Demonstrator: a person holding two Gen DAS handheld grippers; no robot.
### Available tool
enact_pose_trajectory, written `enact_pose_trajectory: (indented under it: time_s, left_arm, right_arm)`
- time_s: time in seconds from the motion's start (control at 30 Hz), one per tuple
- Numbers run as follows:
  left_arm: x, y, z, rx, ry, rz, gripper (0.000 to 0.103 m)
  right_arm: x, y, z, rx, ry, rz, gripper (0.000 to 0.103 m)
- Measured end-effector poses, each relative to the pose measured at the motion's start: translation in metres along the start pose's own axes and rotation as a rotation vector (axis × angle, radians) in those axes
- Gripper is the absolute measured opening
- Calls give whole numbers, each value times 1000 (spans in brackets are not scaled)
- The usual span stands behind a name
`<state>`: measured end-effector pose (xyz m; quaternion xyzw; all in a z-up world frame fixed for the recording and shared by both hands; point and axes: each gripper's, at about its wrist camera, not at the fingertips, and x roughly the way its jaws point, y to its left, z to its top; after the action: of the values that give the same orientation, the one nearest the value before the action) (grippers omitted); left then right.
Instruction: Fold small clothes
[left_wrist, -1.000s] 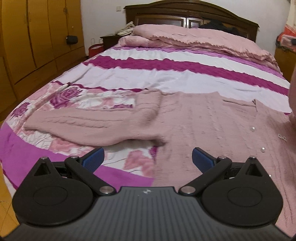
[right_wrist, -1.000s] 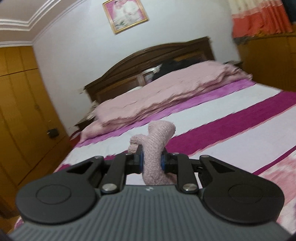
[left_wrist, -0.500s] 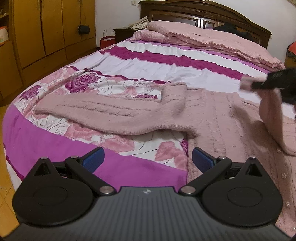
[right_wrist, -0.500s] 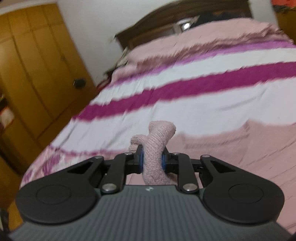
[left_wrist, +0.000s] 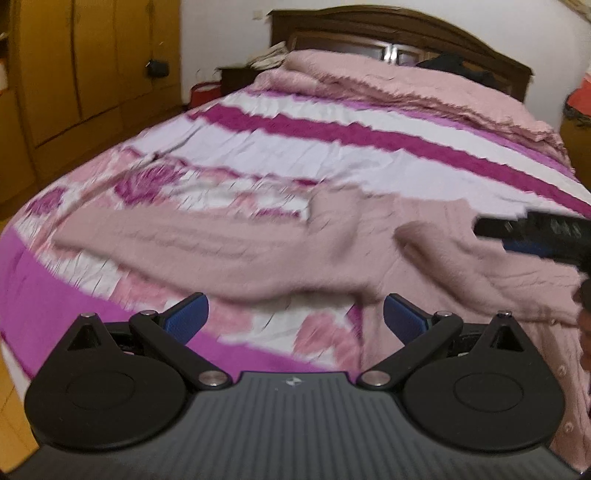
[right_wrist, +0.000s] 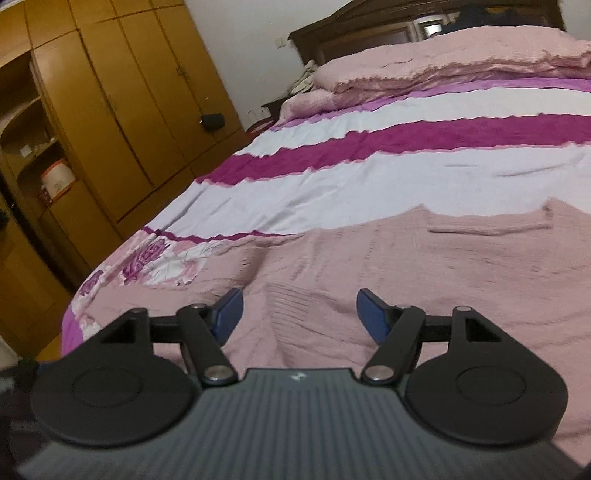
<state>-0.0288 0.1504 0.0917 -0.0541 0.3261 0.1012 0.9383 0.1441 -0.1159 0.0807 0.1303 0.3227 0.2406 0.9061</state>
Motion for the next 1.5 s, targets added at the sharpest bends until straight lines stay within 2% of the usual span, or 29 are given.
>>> enact_pose_trajectory:
  time_s: [0.1,0.23,0.43,0.53,0.6,0.63,0.67,0.7,0.73,0.83,0.9,1.03,1.1,1.23,1.3,1.37,1.4,1.47,1.5]
  left_arm:
    - [9,-14,13,28,-21,-31,103]
    - [26,-34,25,30,-4,-56,103]
    - [32,-41,17,10,20,-33,103]
    - [33,-32,11,0,36,-10,103]
    - [31,-23,9,-17,35,-13,103]
    - [30,-19,8,-24,34,-18,103]
    - [29,-15,8,-29,31,-22,103]
    - [27,-13,8,-32,26,-22,103]
    - [26,-11,8,-34,20,-20,103]
    - [26,-11,12,-31,9,-33,103]
    - [30,-17,17,-26,5,-53,103]
    - [40,-40,30,-7,-12,-117,103]
    - [47,-55,38,4,-28,-164,96]
    - [70,-83,51,34,-3,-231,87]
    - [84,-95,53,50,19,-247,80]
    - [100,-106,52,73,40,-246,74]
    - [108,-111,51,82,48,-238,71]
    - [123,-120,48,96,63,-231,70]
    - [130,-124,47,99,71,-234,70]
  right_arm:
    - [-20,-19,-3,24,-19,-84,70]
    - [-30,-30,-3,2,-15,-178,72]
    - [-8,-2,-8,-57,61,-38,71]
    - [14,20,-14,-115,93,-10,70]
    - [31,28,-15,-122,114,-14,61]
    - [38,28,-16,-110,119,-22,49]
    - [46,27,-15,-90,113,-44,30]
    - [50,24,-13,-74,113,-70,19]
    - [52,19,-12,-55,110,-90,13]
    - [47,0,-10,-2,73,-147,12]
    - [43,-14,-10,16,59,-180,12]
    - [42,-36,-14,69,78,-140,12]
    - [42,-37,-16,75,71,-126,11]
    - [28,-40,-14,113,75,-85,16]
    - [11,-44,-12,111,53,-79,16]
    - [-9,-53,-13,96,16,-109,19]
    - [-19,-57,-13,88,-2,-132,24]
    - [-40,-71,-14,87,-50,-186,57]
    - [-51,-78,-15,92,-78,-209,63]
